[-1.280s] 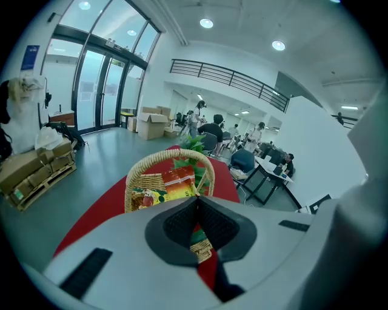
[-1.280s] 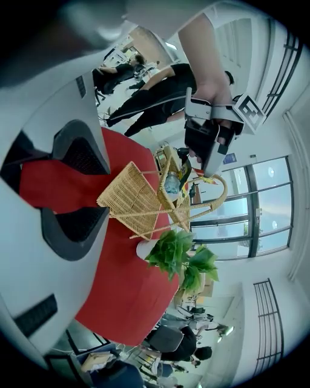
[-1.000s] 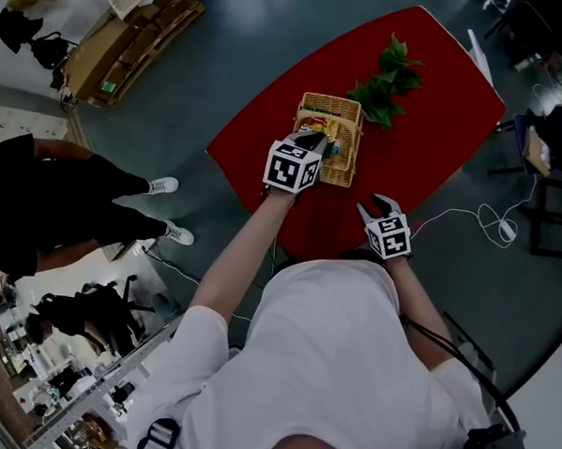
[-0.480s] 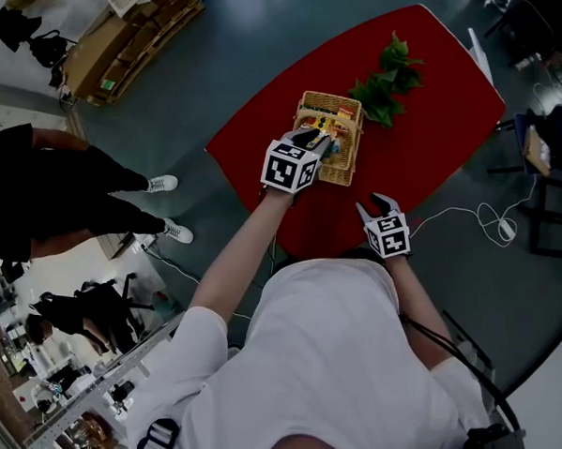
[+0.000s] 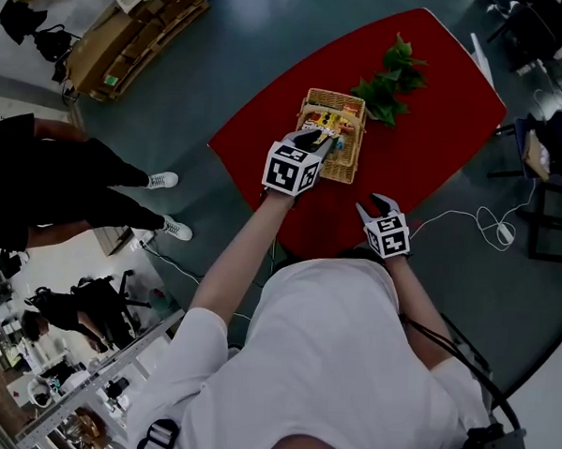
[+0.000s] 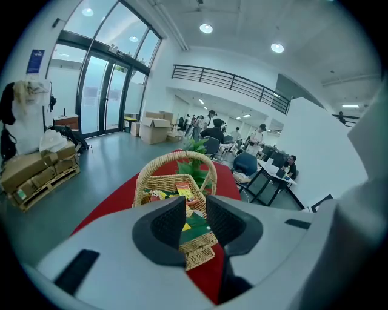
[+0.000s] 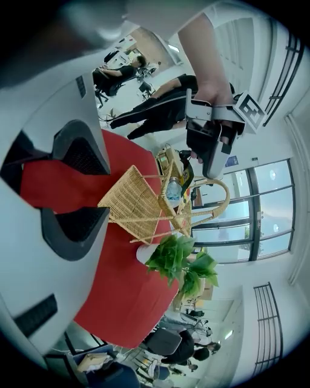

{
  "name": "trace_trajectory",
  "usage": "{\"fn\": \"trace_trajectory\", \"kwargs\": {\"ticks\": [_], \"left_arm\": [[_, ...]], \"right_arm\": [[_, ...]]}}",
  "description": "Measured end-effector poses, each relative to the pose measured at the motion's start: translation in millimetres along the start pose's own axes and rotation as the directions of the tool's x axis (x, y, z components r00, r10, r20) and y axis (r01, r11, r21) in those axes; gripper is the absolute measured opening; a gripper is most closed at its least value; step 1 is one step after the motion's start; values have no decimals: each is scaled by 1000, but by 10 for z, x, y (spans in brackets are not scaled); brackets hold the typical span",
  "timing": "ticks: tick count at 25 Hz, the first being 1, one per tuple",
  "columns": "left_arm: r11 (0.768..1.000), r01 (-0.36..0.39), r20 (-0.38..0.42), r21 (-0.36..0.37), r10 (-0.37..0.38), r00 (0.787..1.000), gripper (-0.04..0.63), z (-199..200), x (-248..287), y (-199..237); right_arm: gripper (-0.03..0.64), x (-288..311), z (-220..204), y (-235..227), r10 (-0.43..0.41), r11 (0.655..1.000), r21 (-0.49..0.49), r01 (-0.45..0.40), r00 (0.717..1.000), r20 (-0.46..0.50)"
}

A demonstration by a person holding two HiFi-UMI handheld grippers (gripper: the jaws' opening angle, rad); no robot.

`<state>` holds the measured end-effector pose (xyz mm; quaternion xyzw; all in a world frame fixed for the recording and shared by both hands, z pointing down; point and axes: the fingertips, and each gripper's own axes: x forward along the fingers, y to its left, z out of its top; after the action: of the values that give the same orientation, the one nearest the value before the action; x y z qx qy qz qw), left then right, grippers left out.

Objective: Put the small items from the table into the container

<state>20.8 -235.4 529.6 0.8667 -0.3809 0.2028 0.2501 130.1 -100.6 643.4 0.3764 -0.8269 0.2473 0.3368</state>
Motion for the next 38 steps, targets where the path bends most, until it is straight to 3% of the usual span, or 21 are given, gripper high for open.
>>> {"fn": "trace_trajectory", "kwargs": {"ticks": [10, 18, 20, 23, 29, 38], "left_arm": [[999, -34, 64, 16, 33, 997, 94, -123, -461, -6], [998, -36, 91, 48, 31, 995, 72, -449, -993, 90], [997, -43, 101, 64, 36, 994, 25, -540, -1123, 124], [997, -32, 108, 70, 24, 994, 8, -690, -1224, 139], [997, 10, 78, 72, -16, 997, 8, -1033, -1301, 86], [1000, -9, 71, 7, 9, 997, 8, -1404, -1483, -236]], "right_arm": [[173, -125, 81, 191, -25, 999, -32, 26, 999, 31], [172, -280, 266, 424, -81, 996, -29, 84, 992, 101], [152, -350, 300, 507, -105, 994, -11, 107, 986, 131], [125, -475, 311, 591, -149, 989, 25, 147, 974, 172], [114, -610, 255, 674, -216, 975, 96, 201, 954, 206], [25, -877, 87, 887, -183, 983, 84, 166, 945, 273]]}}
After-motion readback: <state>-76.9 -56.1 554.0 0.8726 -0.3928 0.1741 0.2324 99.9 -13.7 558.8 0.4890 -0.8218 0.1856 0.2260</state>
